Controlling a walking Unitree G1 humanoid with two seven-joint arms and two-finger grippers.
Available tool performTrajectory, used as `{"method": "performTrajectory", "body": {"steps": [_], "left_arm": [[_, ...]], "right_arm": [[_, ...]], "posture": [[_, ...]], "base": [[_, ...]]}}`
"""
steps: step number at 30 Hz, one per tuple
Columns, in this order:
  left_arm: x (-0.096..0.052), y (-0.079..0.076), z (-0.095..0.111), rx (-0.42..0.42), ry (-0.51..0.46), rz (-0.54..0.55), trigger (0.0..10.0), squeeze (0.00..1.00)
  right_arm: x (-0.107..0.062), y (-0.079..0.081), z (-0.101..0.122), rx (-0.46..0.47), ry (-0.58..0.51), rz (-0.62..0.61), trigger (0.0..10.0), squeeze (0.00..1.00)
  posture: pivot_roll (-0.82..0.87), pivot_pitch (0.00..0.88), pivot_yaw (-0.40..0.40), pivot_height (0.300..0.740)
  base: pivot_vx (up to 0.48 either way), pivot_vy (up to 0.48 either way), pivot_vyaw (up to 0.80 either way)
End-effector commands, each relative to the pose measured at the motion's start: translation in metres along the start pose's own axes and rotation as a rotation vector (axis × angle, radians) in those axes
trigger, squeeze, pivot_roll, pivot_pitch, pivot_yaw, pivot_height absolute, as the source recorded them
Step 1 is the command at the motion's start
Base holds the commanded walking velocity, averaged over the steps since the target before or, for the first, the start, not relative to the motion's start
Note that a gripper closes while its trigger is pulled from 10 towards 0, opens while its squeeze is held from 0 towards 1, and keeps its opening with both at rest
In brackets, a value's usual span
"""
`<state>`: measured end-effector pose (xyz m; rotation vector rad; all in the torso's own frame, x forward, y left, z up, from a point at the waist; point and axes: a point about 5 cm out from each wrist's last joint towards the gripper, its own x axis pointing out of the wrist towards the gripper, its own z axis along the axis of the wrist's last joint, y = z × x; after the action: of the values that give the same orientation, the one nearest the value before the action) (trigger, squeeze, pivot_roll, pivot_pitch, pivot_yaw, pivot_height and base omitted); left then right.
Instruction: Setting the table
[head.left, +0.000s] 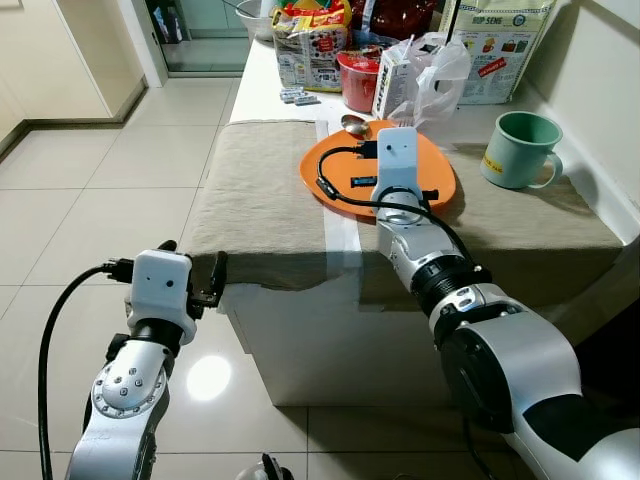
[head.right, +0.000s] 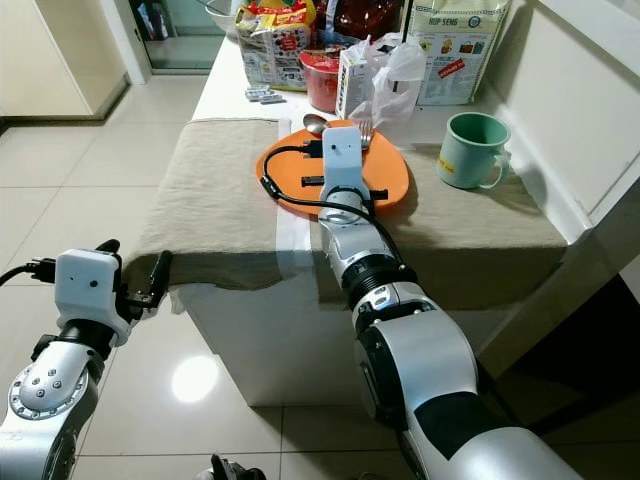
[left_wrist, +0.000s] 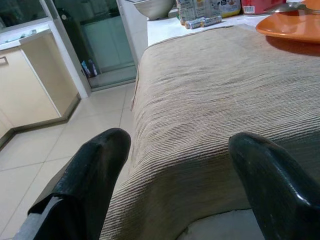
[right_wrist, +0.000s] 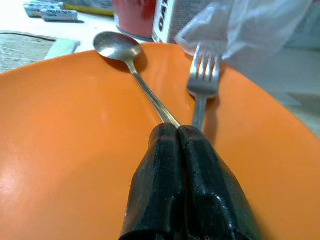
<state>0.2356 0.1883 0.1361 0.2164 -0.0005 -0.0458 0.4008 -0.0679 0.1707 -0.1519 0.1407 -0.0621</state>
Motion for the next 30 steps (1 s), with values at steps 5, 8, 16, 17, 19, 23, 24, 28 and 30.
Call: {"method": "performTrajectory", "body": {"steps": [5, 8, 16, 17, 19, 23, 24, 28, 30], "left_arm": [[-0.001, 0.001, 0.004, 0.014, -0.009, -0.003, 10.0, 0.0], [0.0, 0.001, 0.004, 0.013, -0.009, -0.004, 10.0, 0.0], [0.0, 0.0, 0.004, 0.013, -0.009, -0.006, 10.0, 0.0], [0.0, 0.0, 0.004, 0.013, -0.009, -0.006, 10.0, 0.0], [0.0, 0.0, 0.003, 0.012, -0.008, -0.006, 10.0, 0.0], [0.0, 0.0, 0.004, 0.011, -0.008, -0.007, 10.0, 0.0], [0.0, 0.0, 0.004, 0.011, -0.009, -0.007, 10.0, 0.0], [0.001, 0.0, 0.004, 0.01, -0.01, -0.006, 10.0, 0.0], [0.001, 0.0, 0.004, 0.011, -0.011, -0.006, 10.0, 0.0]], "right_arm": [[-0.002, 0.005, 0.005, -0.035, -0.058, 0.008, 0.0, 0.0], [-0.001, 0.001, 0.005, -0.029, -0.052, -0.012, 10.0, 1.0], [0.001, -0.009, 0.0, -0.014, -0.02, -0.039, 10.0, 1.0], [0.001, -0.009, 0.0, -0.014, -0.02, -0.039, 10.0, 1.0], [0.003, -0.012, 0.003, -0.014, -0.027, -0.044, 10.0, 1.0], [0.005, -0.016, 0.01, -0.008, -0.039, -0.047, 10.0, 1.0], [0.006, -0.018, 0.011, -0.005, -0.04, -0.049, 10.0, 1.0], [0.008, -0.023, 0.018, 0.008, -0.051, -0.059, 10.0, 1.0], [0.009, -0.025, 0.021, 0.012, -0.055, -0.062, 10.0, 1.0]], "posture": [[0.03, 0.076, 0.06, 0.74], [0.03, 0.076, 0.06, 0.74], [0.03, 0.076, 0.061, 0.74], [0.03, 0.076, 0.061, 0.74], [0.03, 0.076, 0.061, 0.74], [0.03, 0.073, 0.061, 0.74], [0.03, 0.073, 0.061, 0.74], [0.04, 0.071, 0.061, 0.74], [0.04, 0.071, 0.062, 0.74]], "base": [[0.0, 0.0, 0.0], [0.0, 0.0, 0.0], [0.0, 0.0, 0.0], [0.0, 0.0, 0.0], [0.0, 0.0, 0.0], [0.0, 0.0, 0.0], [0.0, 0.0, 0.0], [0.0, 0.0, 0.0], [0.0, 0.0, 0.0]]}}
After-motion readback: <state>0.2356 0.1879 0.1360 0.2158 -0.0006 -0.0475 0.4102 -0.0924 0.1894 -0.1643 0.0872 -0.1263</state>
